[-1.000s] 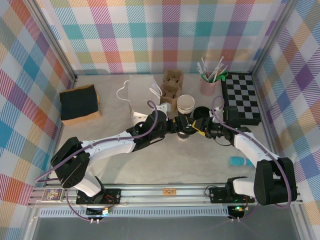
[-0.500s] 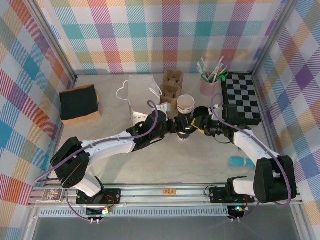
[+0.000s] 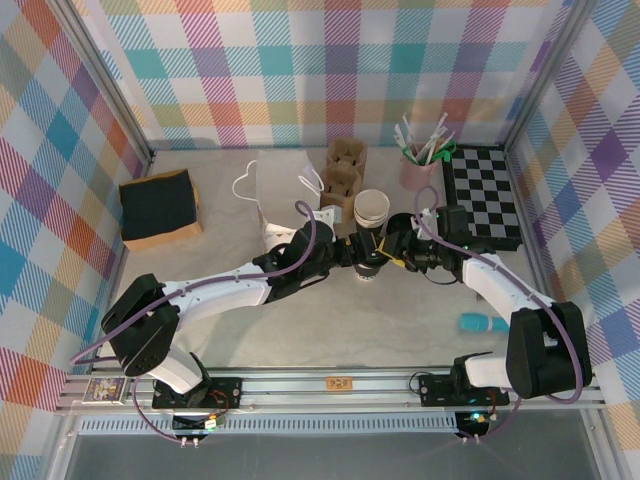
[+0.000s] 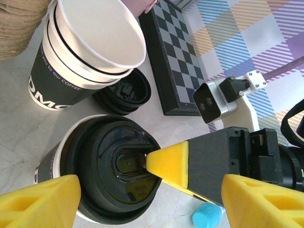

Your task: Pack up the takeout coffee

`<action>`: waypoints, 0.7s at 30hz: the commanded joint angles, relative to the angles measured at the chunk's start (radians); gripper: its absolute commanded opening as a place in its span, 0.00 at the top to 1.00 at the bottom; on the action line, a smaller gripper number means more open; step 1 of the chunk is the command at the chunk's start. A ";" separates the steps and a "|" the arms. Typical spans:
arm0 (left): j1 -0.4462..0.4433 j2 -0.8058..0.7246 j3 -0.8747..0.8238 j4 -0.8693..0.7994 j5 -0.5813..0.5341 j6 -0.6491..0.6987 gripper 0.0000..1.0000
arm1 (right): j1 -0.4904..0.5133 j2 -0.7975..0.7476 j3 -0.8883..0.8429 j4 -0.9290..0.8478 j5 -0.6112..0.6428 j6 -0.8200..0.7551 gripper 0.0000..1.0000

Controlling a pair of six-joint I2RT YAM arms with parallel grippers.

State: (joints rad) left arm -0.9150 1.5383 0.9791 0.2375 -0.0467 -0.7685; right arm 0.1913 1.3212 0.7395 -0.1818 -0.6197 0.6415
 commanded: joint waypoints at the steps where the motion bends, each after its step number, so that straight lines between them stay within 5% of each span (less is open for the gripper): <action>1: -0.005 -0.008 0.007 -0.030 -0.017 0.012 0.22 | 0.010 0.006 0.039 -0.029 0.015 -0.029 0.55; 21: -0.005 -0.007 0.017 -0.053 -0.026 0.027 0.22 | 0.059 0.031 0.106 -0.124 0.119 -0.071 0.46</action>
State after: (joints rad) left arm -0.9150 1.5383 0.9791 0.2249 -0.0551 -0.7494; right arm 0.2371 1.3441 0.8082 -0.2676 -0.5251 0.6033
